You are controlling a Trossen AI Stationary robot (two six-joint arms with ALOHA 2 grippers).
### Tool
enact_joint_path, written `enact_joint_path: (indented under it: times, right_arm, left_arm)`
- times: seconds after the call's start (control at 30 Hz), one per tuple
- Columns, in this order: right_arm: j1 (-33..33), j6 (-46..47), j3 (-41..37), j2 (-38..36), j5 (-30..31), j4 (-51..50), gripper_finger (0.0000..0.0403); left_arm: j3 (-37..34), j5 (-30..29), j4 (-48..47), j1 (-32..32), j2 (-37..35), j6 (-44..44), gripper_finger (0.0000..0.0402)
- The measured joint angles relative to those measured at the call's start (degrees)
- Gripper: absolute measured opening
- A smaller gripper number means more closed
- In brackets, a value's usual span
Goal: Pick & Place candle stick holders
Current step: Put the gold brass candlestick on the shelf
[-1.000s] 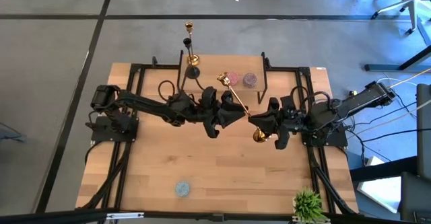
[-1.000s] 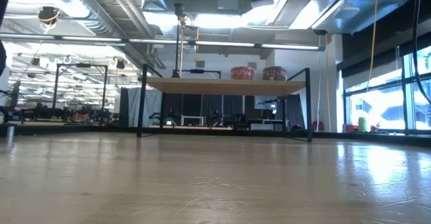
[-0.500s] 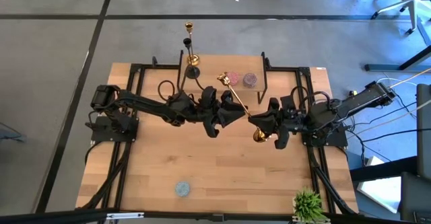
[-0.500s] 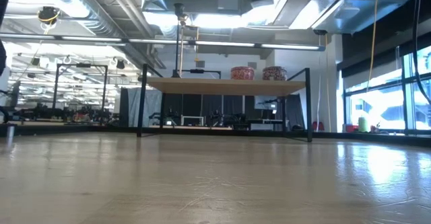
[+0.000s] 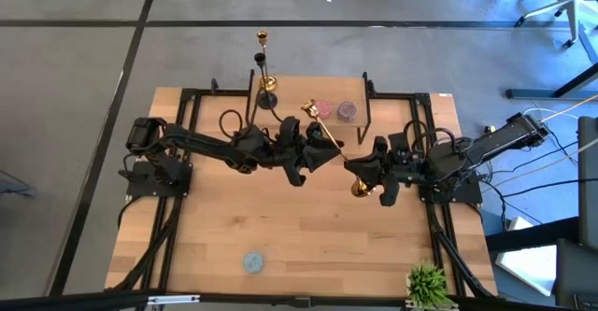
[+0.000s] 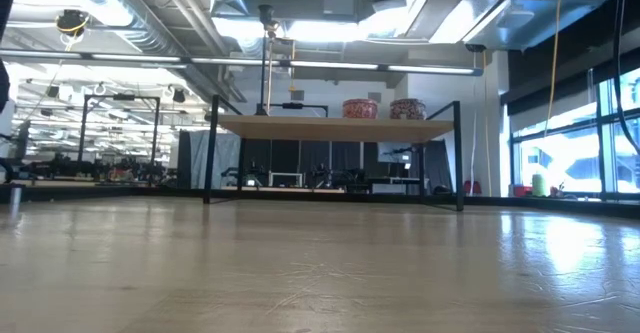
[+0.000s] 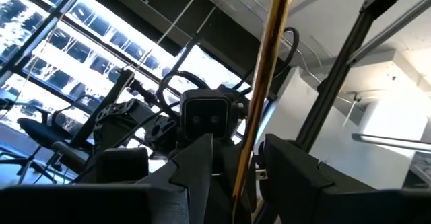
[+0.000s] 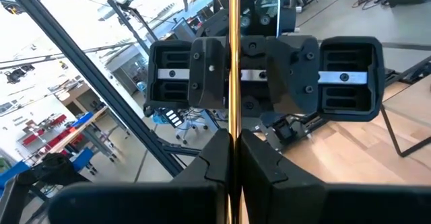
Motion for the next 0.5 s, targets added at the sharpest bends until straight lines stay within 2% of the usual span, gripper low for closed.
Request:
enact_joint_path:
  times: [0.17, 0.43, 0.5]
  right_arm:
    - [-0.02, 0.0, 0.0, 0.0, 0.26, -0.19, 0.0019]
    - [-0.4, 0.36, 0.0, 0.0, 0.23, -0.74, 0.0019]
    - [-0.44, 0.45, 0.0, -0.02, 0.27, -0.87, 0.0019]
  left_arm:
    - [0.0, 0.04, -0.41, -0.04, 0.0, 0.0, 0.0102]
    - [-0.02, 0.59, -0.52, -0.02, 0.0, 1.51, 0.0019]
    - [-0.03, 0.85, -0.55, 0.0, 0.0, 1.68, 0.0012]
